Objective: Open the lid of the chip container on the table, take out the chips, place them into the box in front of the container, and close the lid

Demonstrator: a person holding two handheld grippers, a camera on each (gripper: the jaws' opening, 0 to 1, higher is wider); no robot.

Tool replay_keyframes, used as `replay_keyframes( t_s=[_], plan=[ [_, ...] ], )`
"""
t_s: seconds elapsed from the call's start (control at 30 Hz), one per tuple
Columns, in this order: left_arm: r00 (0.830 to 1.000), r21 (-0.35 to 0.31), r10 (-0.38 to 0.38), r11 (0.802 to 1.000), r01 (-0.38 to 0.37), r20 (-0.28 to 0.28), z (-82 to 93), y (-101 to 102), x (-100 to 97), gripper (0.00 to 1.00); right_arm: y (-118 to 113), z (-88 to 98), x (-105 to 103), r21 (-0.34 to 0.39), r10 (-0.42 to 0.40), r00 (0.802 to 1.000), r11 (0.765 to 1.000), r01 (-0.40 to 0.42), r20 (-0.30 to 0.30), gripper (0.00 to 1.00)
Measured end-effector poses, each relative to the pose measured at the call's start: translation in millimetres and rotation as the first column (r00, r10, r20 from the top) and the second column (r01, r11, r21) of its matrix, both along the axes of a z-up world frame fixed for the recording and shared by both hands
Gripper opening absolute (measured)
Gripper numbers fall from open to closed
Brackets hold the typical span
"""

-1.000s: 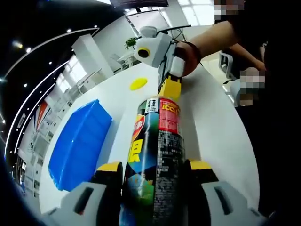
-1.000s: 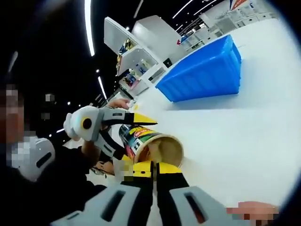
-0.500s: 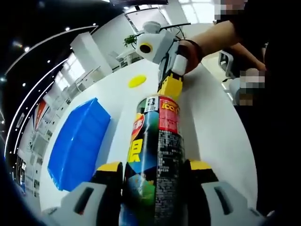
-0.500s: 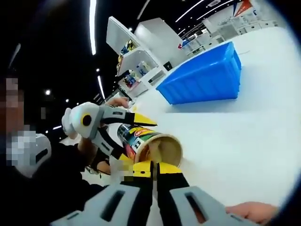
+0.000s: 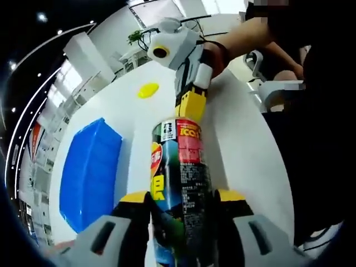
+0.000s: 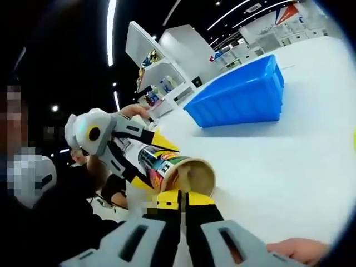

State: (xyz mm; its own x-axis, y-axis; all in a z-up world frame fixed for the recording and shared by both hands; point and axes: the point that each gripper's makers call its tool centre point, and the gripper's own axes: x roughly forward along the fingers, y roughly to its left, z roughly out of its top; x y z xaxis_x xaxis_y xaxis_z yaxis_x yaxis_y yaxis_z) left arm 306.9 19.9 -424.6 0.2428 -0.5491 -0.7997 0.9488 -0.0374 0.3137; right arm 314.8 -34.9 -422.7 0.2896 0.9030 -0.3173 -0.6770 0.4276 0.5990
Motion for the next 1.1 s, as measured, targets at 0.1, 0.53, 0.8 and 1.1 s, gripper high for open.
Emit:
replay_keyframes(
  t_s=[0.1, 0.53, 0.8, 1.1],
  plan=[
    [1.0, 0.035, 0.004, 0.999, -0.004, 0.006, -1.4, 0, 0.4, 0.46, 1, -0.1, -1, -0.001, 0.001, 1.0, 1.0, -0.001, 0.004, 0.02],
    [0.995, 0.125, -0.014, 0.992, 0.002, 0.098, -4.2, 0, 1.4, 0.45, -5, 6.8, 0, 0.014, 0.0, 0.999, 1.0, -0.001, 0.042, 0.04],
    [0.99, 0.147, -0.019, 0.989, -0.001, 0.137, -3.3, 2, 1.4, 0.45, -20, 37.1, 0, 0.17, -0.012, 1.0, 0.985, 0.012, -0.001, 0.03],
    [0.988, 0.153, -0.016, 0.988, -0.007, 0.15, -0.9, 5, 5.5, 0.45, -6, 32.5, -12, 0.187, 0.041, 0.999, 0.982, -0.036, -0.025, 0.04]
  ],
)
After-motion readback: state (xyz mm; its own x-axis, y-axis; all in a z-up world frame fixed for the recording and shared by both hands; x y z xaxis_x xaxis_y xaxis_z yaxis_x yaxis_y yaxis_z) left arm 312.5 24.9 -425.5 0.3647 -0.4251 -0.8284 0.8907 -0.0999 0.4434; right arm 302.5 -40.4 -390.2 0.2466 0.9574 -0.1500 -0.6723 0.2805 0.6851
